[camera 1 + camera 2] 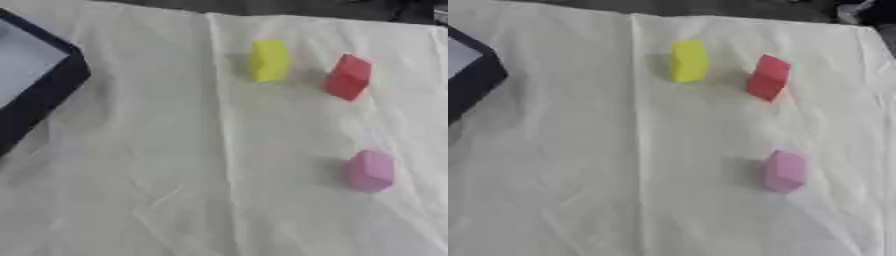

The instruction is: Pick up the objects with one hand, pass them to the other hand, and then place them into the box on the other side of the table.

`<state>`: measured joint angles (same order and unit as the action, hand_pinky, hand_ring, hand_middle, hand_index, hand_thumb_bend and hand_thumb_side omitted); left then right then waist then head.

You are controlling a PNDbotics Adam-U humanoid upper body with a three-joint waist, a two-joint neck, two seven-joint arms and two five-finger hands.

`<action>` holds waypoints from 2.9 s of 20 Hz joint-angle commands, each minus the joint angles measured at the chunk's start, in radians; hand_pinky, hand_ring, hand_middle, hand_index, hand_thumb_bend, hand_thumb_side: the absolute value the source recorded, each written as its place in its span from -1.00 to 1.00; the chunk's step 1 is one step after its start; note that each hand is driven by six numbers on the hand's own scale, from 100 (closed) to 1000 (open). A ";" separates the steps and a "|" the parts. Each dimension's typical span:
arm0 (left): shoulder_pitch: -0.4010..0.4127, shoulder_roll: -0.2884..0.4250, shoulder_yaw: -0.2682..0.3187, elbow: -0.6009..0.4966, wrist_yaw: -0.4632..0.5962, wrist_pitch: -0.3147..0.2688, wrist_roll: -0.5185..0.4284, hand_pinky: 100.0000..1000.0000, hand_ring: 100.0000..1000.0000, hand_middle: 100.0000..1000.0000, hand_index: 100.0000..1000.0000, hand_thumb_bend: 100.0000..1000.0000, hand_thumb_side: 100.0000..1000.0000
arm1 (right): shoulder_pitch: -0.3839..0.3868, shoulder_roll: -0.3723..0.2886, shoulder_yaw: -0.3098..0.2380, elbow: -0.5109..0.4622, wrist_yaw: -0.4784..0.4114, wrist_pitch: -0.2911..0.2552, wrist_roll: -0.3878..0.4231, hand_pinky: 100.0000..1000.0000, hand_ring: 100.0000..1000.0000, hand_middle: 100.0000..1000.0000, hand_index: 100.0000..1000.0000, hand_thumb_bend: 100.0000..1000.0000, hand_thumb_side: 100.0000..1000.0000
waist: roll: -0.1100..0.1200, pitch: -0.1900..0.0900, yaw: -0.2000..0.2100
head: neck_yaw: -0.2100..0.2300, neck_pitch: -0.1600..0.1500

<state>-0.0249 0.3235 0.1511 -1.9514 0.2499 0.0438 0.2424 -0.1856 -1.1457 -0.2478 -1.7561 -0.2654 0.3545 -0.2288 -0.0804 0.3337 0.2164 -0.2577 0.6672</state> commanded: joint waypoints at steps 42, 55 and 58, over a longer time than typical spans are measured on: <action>-0.010 0.016 -0.003 -0.020 -0.001 0.006 -0.021 0.70 0.37 0.60 0.45 0.66 -0.36 | -0.092 -0.094 0.160 0.085 0.404 -0.011 0.459 0.78 0.84 0.61 0.78 0.24 -0.66 | -0.004 0.009 0.044 | -0.056 -0.021; -0.013 0.015 -0.005 -0.025 -0.005 0.007 -0.024 0.70 0.37 0.60 0.45 0.66 -0.36 | -0.141 -0.072 0.155 0.139 0.508 -0.041 0.628 0.79 0.85 0.69 0.80 0.25 -0.64 | -0.010 0.027 0.060 | -0.072 -0.030; -0.014 0.015 -0.006 -0.025 -0.006 0.008 -0.026 0.70 0.37 0.60 0.45 0.65 -0.36 | -0.146 -0.067 0.164 0.144 0.519 -0.043 0.646 0.79 0.84 0.71 0.80 0.27 -0.63 | -0.010 0.031 0.062 | -0.073 -0.029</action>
<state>-0.0339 0.3231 0.1439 -1.9580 0.2487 0.0533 0.2205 -0.3184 -1.1828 -0.0749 -1.6140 0.2441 0.3130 0.4090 -0.0929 0.3788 0.2788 -0.3271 0.6483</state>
